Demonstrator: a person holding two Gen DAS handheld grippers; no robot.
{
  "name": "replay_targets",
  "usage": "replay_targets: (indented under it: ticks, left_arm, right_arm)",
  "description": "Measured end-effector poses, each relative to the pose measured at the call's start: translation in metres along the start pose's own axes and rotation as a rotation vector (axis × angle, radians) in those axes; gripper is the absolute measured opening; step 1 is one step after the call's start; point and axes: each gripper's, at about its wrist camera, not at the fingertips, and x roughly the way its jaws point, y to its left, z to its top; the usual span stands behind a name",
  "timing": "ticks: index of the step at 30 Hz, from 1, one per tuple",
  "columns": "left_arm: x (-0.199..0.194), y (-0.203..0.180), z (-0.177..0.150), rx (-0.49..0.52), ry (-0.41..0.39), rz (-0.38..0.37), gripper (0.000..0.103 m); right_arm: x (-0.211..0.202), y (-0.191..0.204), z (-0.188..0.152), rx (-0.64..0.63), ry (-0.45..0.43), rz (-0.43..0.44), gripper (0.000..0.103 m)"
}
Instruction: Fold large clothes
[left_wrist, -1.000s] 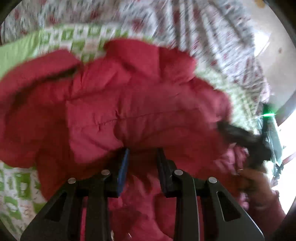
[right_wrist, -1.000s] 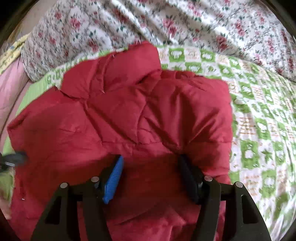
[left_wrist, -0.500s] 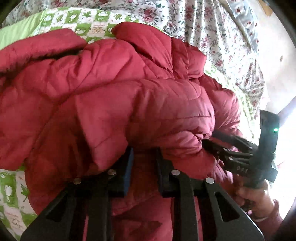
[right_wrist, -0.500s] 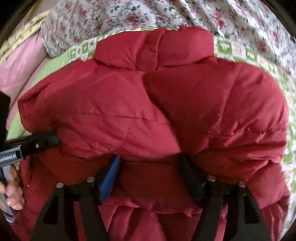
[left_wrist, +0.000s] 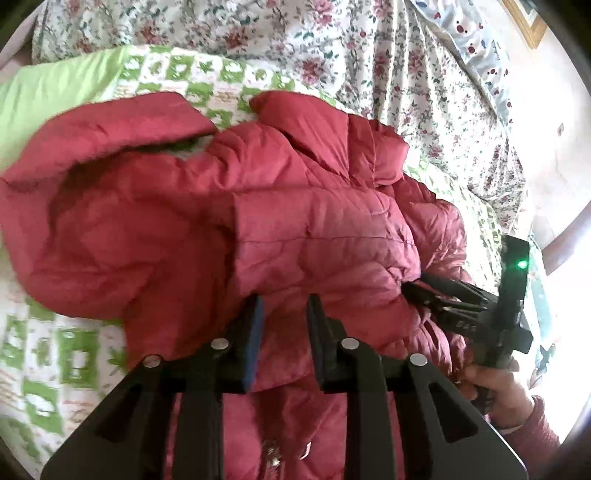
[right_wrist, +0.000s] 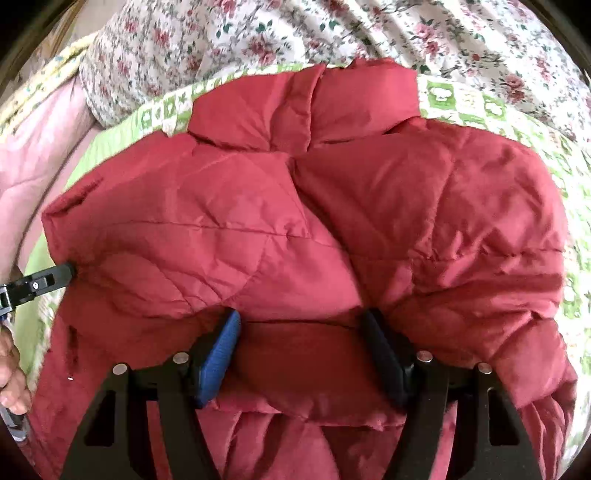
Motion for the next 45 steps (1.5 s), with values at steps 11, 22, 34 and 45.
replay_targets:
  ticks: [11,22,34,45]
  left_arm:
    - [-0.023,0.031,0.027,-0.084,-0.076,0.070,0.041]
    - [-0.013,0.035,0.072,0.073,-0.068,0.385,0.064]
    - [0.073,0.069,0.120,0.187,0.145,0.658,0.064]
    - [0.064,0.054,0.113,0.248,0.151,0.490,0.072]
  right_arm:
    - [-0.078,0.017,-0.021,0.018,-0.113,0.136,0.071]
    - [-0.111,0.031,-0.045,0.010,-0.121,0.210,0.071]
    - [-0.116,0.029,-0.056,0.029,-0.100,0.215,0.071]
    - [-0.112,0.028,-0.067,0.046,-0.081,0.213,0.071]
